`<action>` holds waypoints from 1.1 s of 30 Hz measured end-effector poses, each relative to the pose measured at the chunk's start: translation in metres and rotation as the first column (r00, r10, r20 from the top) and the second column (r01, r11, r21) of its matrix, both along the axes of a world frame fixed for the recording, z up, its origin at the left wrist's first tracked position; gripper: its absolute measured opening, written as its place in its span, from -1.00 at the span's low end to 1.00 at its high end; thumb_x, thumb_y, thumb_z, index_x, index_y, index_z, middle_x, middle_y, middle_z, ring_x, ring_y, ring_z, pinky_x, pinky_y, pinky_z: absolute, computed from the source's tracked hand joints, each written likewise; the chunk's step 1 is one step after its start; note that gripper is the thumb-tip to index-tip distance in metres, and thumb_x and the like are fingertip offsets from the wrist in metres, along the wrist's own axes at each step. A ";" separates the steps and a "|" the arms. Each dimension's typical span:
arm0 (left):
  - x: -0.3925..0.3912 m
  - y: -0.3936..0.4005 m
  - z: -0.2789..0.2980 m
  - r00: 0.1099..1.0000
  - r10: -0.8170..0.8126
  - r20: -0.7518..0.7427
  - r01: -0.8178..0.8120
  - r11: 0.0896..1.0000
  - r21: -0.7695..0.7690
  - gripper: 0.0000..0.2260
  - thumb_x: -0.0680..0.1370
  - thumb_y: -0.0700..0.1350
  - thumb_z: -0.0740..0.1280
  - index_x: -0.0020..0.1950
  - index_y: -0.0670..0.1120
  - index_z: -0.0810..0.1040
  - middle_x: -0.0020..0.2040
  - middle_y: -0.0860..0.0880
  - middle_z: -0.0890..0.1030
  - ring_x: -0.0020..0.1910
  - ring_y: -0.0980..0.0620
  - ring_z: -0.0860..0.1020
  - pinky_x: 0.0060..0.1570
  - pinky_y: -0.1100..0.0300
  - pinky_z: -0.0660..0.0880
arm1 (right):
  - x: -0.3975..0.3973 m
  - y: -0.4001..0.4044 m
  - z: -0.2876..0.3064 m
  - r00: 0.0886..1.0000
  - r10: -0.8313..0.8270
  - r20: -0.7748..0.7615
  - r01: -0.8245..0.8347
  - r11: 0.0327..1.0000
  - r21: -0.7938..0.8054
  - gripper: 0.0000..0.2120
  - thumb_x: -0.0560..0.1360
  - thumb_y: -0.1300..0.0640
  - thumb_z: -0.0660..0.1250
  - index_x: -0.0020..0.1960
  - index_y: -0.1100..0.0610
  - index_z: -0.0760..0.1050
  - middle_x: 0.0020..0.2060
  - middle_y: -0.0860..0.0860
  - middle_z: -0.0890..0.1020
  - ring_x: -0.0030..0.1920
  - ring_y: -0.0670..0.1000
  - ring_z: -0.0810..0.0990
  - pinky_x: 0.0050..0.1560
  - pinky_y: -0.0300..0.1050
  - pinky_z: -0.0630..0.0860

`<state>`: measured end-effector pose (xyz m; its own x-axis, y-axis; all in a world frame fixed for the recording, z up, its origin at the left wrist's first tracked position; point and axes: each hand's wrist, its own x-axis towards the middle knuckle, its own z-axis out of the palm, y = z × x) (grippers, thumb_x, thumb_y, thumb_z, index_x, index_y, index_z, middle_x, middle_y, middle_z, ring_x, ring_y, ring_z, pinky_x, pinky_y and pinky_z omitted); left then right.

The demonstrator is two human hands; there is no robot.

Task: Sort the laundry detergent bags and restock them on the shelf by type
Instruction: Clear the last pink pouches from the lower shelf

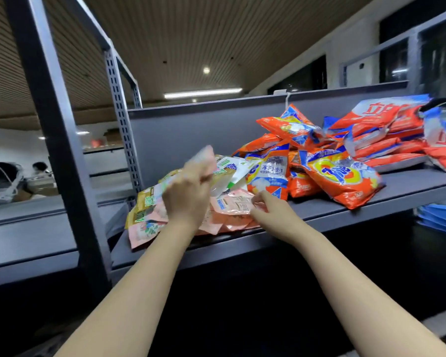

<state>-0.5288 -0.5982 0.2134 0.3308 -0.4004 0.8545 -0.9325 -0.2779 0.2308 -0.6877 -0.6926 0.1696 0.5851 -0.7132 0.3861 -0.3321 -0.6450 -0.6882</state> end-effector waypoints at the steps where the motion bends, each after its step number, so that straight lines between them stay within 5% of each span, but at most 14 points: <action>1: 0.001 -0.009 -0.006 0.998 -0.031 -0.057 0.045 0.965 0.260 -0.70 0.52 0.18 0.16 0.19 0.21 0.54 0.08 0.03 0.63 0.08 -0.06 0.57 -0.01 0.04 0.52 | -0.001 -0.001 -0.001 1.000 -0.004 0.027 0.004 1.000 0.009 -0.71 0.52 0.08 0.22 0.23 0.08 0.44 0.22 0.06 0.51 0.10 0.00 0.47 0.02 -0.15 0.35; 2: 0.001 -0.014 -0.012 0.992 -0.072 -0.106 0.113 0.883 0.456 -0.64 0.48 0.28 0.17 0.16 0.19 0.55 0.14 0.05 0.60 0.17 -0.05 0.52 0.10 0.01 0.49 | -0.001 -0.002 -0.001 0.999 -0.006 0.041 0.006 1.000 0.006 -0.71 0.52 0.10 0.22 0.22 0.10 0.45 0.20 0.06 0.52 0.09 0.00 0.47 0.01 -0.16 0.35; 4: -0.002 -0.015 -0.015 0.976 -0.136 -0.168 0.209 0.788 0.578 -0.49 0.45 0.36 0.18 0.27 0.11 0.51 0.29 0.09 0.51 0.30 0.02 0.42 0.24 -0.02 0.40 | -0.001 -0.002 0.000 0.999 -0.009 0.035 0.009 1.000 -0.008 -0.67 0.51 0.11 0.23 0.26 0.11 0.46 0.22 0.06 0.51 0.15 0.01 0.48 0.03 -0.18 0.34; 17: 0.000 0.025 -0.010 0.961 -0.127 -0.246 0.235 0.843 0.484 -0.42 0.50 0.24 0.27 0.45 0.02 0.32 0.46 0.03 0.31 0.44 0.03 0.25 0.40 0.07 0.23 | -0.001 0.012 -0.002 0.992 -0.080 -0.094 0.064 0.985 -0.160 -0.47 0.45 0.05 0.27 0.41 0.08 0.34 0.35 0.04 0.45 0.32 0.06 0.41 0.30 -0.02 0.36; 33: -0.017 0.139 -0.021 0.987 0.037 -0.158 0.016 0.947 0.322 -0.71 0.55 0.11 0.22 0.22 0.09 0.53 0.22 0.04 0.56 0.20 -0.06 0.47 0.12 0.09 0.37 | -0.013 0.084 0.008 0.993 -0.073 -0.095 0.034 0.932 -0.362 -0.58 0.50 0.00 0.30 0.34 0.04 0.42 0.31 0.02 0.47 0.32 0.02 0.40 0.27 -0.06 0.33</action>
